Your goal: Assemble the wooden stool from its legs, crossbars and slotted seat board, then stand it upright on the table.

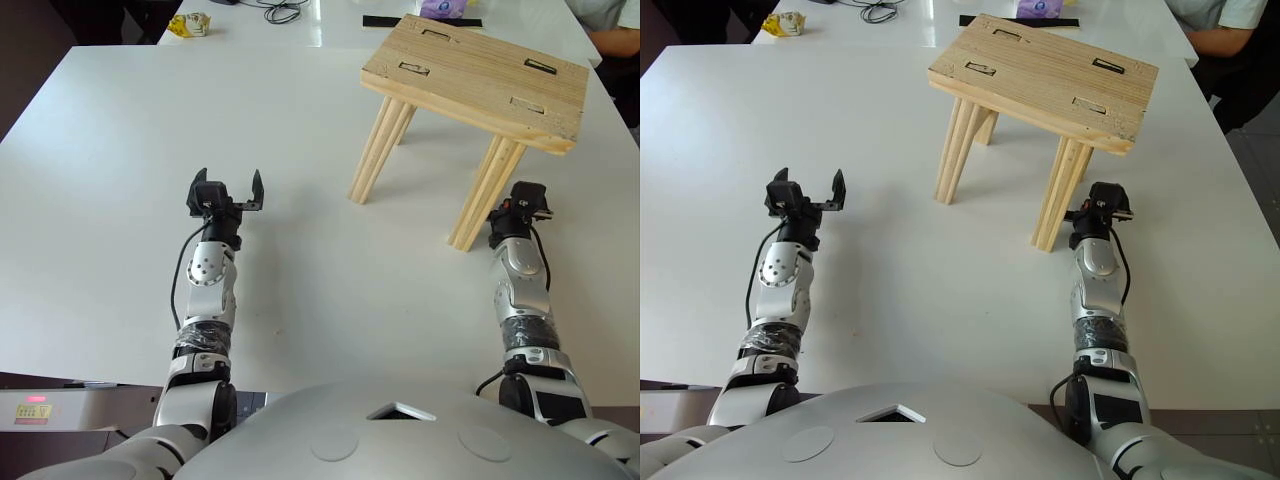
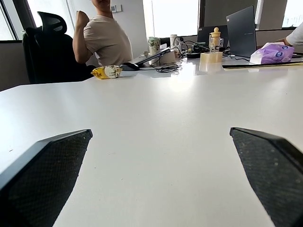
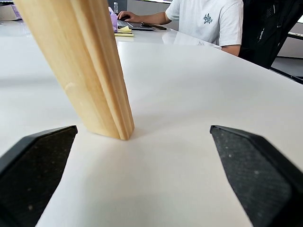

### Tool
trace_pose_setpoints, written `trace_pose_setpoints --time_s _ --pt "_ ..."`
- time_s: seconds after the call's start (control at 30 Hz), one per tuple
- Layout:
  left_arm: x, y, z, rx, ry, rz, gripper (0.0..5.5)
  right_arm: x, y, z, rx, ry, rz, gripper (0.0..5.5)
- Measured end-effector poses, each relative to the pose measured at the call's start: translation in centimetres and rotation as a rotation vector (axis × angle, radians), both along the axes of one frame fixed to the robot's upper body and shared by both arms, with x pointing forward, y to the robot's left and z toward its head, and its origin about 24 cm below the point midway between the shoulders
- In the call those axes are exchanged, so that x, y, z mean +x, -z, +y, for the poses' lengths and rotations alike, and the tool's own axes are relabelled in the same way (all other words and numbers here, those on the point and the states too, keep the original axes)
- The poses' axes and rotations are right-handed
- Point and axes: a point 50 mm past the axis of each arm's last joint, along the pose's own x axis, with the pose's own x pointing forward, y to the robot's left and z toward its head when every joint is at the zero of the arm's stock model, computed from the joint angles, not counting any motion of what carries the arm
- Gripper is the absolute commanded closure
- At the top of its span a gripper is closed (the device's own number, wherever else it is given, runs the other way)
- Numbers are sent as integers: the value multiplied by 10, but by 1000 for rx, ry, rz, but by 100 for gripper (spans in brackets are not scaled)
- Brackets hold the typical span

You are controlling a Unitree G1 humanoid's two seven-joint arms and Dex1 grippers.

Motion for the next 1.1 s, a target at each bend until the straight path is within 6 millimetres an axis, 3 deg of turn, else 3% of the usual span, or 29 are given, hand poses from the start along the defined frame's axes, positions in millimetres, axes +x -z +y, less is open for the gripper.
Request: trace_pose_setpoints --time_s 0.8,1.1 --pt "9 -8 -12 -6 6 -62 10 28 -13 8 -43 -47 -57 32" --pt "11 -8 -18 -15 -3 -71 10 28 -8 12 -48 -61 -40 32"
